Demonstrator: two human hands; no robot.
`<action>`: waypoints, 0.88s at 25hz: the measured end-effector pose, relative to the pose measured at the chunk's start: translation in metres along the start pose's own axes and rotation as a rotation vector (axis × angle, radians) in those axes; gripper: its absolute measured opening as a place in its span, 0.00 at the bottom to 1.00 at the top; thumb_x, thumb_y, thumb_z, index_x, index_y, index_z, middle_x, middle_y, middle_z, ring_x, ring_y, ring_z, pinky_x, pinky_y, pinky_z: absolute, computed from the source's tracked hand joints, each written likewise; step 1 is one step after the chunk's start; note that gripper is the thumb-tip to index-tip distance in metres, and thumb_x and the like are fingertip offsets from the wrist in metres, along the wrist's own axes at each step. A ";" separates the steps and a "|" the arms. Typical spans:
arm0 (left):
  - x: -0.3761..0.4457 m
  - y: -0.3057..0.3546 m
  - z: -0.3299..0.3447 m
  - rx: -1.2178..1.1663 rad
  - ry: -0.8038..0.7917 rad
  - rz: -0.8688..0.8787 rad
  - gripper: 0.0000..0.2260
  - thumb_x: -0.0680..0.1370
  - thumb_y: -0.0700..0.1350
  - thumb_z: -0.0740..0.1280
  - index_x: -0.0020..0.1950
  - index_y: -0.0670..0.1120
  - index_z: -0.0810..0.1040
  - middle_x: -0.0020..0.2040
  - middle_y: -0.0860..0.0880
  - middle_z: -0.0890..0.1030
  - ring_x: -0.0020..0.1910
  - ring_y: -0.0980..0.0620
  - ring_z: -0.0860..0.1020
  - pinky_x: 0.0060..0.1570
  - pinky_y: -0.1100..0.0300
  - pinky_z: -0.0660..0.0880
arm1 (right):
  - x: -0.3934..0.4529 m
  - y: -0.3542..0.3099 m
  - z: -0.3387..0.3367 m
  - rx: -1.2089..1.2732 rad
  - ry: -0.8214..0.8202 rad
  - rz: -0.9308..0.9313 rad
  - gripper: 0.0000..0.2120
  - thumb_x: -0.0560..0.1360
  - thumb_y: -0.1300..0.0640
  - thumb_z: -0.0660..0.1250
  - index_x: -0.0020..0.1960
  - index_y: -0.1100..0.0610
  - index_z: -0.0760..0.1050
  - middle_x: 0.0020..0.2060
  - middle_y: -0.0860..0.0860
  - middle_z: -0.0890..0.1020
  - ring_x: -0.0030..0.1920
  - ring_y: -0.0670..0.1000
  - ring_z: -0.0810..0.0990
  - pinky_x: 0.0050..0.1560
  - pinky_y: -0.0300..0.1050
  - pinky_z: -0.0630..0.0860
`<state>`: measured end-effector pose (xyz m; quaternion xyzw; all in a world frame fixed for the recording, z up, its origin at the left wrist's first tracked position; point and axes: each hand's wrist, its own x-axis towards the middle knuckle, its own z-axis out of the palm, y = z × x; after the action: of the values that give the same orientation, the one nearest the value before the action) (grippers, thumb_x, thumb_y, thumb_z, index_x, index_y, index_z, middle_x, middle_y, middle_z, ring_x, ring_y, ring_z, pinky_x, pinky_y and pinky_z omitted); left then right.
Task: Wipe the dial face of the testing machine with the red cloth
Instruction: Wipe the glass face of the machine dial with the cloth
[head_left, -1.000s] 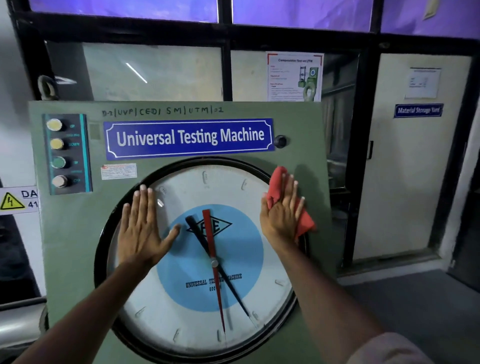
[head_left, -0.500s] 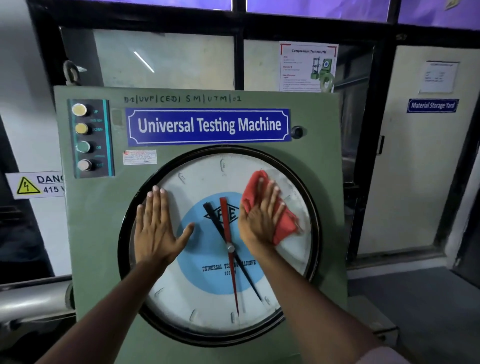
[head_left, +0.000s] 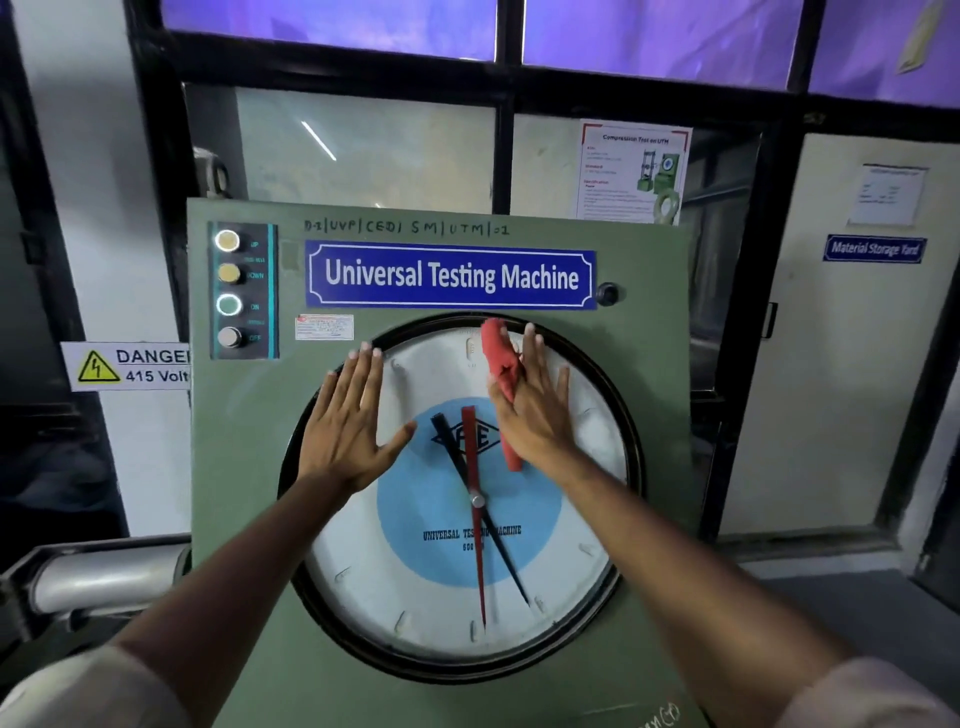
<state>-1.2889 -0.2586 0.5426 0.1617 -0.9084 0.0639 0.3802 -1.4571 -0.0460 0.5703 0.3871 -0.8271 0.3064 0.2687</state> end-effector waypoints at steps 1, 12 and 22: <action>0.007 0.005 -0.013 -0.002 -0.006 0.019 0.44 0.81 0.71 0.48 0.88 0.45 0.42 0.88 0.47 0.41 0.87 0.49 0.41 0.86 0.49 0.42 | 0.004 0.001 -0.017 -0.036 -0.012 -0.014 0.33 0.87 0.42 0.49 0.85 0.46 0.35 0.85 0.49 0.36 0.84 0.49 0.35 0.82 0.64 0.37; -0.101 -0.046 -0.159 0.159 -0.119 -0.227 0.46 0.79 0.73 0.49 0.88 0.46 0.43 0.88 0.48 0.43 0.87 0.52 0.42 0.86 0.50 0.40 | -0.025 -0.122 -0.007 0.007 -0.249 -0.314 0.32 0.86 0.40 0.50 0.85 0.40 0.41 0.85 0.44 0.38 0.85 0.48 0.43 0.83 0.64 0.43; -0.380 -0.201 -0.297 0.479 -0.202 -0.662 0.47 0.78 0.73 0.48 0.88 0.45 0.47 0.89 0.48 0.47 0.88 0.50 0.45 0.86 0.48 0.43 | -0.162 -0.422 0.116 0.248 -0.557 -0.674 0.31 0.85 0.35 0.45 0.84 0.37 0.40 0.85 0.43 0.37 0.85 0.48 0.45 0.83 0.63 0.42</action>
<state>-0.7707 -0.2830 0.4792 0.5340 -0.7996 0.1316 0.2411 -1.0512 -0.2683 0.5090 0.7318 -0.6527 0.1825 0.0723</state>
